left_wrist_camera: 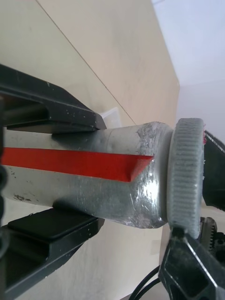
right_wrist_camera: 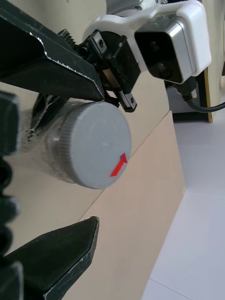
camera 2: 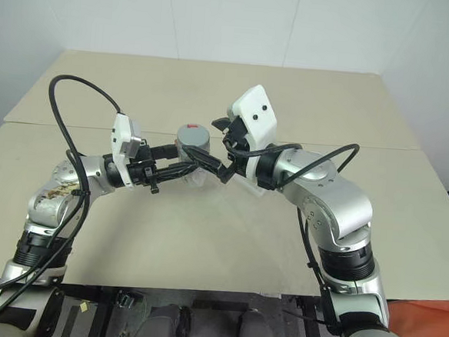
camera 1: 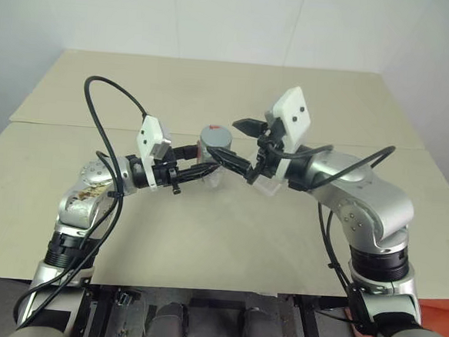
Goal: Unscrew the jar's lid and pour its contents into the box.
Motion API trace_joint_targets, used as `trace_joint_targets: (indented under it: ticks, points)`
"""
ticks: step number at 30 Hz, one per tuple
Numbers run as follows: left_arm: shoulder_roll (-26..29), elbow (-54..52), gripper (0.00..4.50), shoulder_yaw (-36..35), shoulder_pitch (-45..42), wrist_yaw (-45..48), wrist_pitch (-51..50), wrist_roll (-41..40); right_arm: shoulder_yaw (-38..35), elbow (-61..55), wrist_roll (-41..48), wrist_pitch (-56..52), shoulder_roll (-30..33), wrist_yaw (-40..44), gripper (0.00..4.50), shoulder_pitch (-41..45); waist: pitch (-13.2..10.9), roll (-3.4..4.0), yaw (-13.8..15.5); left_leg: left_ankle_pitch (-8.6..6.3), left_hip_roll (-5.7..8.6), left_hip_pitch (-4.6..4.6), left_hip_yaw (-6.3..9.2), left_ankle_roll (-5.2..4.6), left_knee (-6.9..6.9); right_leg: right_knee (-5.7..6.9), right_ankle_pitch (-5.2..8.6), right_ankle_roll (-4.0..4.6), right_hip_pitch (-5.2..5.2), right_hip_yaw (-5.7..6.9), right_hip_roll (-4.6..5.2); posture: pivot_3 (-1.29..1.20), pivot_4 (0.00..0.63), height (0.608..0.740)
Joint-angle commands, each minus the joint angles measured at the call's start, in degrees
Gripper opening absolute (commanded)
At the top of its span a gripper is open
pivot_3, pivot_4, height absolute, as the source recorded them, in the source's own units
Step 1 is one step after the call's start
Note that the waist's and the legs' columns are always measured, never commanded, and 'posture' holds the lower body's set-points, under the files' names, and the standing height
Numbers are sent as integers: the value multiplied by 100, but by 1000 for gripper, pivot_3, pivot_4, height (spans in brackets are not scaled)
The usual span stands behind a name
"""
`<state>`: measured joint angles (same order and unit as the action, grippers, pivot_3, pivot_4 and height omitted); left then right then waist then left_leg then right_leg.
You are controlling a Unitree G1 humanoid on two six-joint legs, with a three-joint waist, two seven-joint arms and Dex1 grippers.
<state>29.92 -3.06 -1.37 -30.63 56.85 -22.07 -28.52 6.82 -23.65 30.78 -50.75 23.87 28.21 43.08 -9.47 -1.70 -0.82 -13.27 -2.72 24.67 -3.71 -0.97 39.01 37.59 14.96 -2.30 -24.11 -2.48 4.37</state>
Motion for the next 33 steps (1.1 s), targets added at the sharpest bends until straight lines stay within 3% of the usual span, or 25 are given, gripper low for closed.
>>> trace_joint_targets:
  ticks: [1, 25, 33]
  points:
    - [84, -334, 1852, -174, -20, 96, 56, -189, -386, -25, -87, 50, 155, -106, 4455, 7, 0, 0, 2, 0, 0, 0, 0, 0, 0, 0, 0, 0, 0, 0, 0, 0, 150, 740]
    - [143, -479, 1852, -147, 95, 221, -55, -249, -507, -3, -37, 24, 319, -110, 4455, 1, 0, 0, 2, 0, 0, 0, -3, 0, 0, -3, 0, 0, 0, -1, 0, 0, 150, 740]
    - [120, -170, 1852, -221, -13, 210, 37, -193, -834, -122, 426, 167, 847, 698, 4455, -237, 0, 0, 14, 0, 1, 0, -3, 0, 0, -20, 0, 0, 3, 0, 0, 0, 150, 740]
